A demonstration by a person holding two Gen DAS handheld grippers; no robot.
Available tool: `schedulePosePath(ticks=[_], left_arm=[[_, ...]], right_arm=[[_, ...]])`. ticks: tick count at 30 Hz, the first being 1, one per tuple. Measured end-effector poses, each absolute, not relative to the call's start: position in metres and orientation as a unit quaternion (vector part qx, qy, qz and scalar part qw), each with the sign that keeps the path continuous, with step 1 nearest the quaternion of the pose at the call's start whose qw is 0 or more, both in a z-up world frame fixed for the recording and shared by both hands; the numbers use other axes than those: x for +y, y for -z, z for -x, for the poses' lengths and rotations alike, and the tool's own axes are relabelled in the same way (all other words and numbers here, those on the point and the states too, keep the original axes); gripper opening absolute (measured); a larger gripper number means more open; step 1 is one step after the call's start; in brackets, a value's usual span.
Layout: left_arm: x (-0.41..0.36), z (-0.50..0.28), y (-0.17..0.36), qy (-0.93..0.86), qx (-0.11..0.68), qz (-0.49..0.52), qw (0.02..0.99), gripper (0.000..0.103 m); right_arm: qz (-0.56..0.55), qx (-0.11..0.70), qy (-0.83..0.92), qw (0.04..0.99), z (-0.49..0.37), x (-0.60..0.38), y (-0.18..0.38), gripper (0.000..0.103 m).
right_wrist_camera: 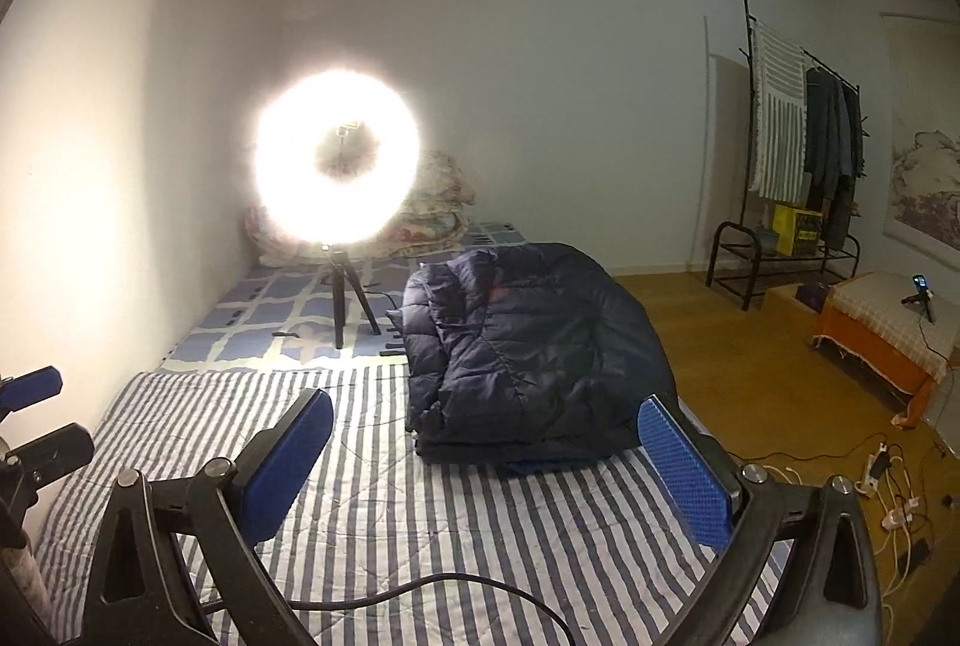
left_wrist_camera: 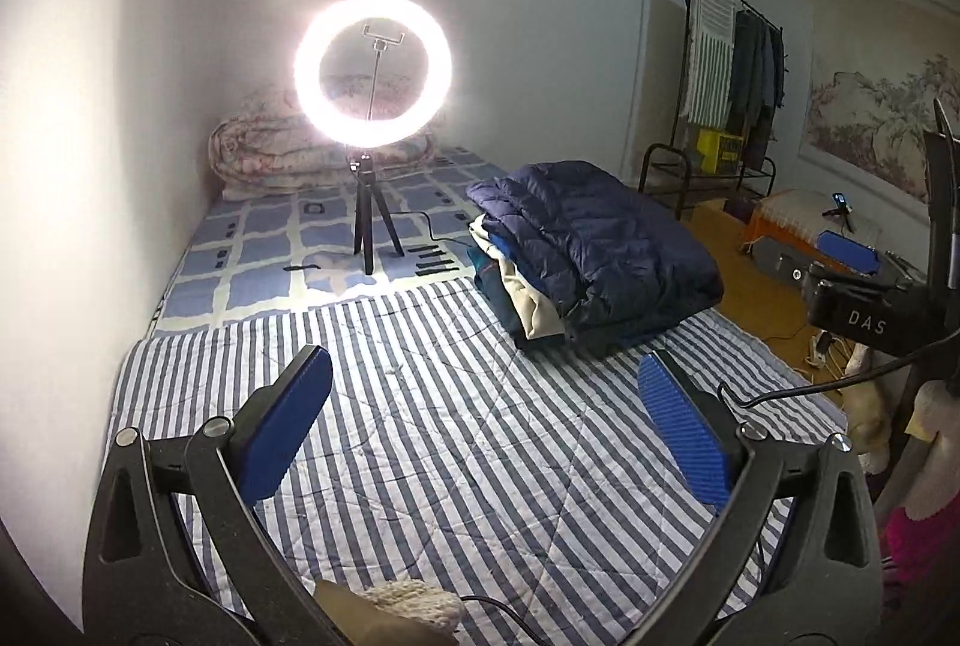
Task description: Fold large clothes
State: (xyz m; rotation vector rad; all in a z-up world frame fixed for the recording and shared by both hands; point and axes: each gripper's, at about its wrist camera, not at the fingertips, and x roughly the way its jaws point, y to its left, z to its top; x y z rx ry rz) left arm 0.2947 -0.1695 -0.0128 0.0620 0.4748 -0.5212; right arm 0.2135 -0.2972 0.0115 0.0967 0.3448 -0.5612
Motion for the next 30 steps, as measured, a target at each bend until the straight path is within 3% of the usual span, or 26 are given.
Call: schedulePosePath(ticks=[30], left_arm=[[-0.166,-0.279,-0.005,0.247,0.204,-0.032,0.947,0.103]], right_arm=[[-0.036,0.142,0.295,0.944,-0.204,-0.277,-0.030,0.103]])
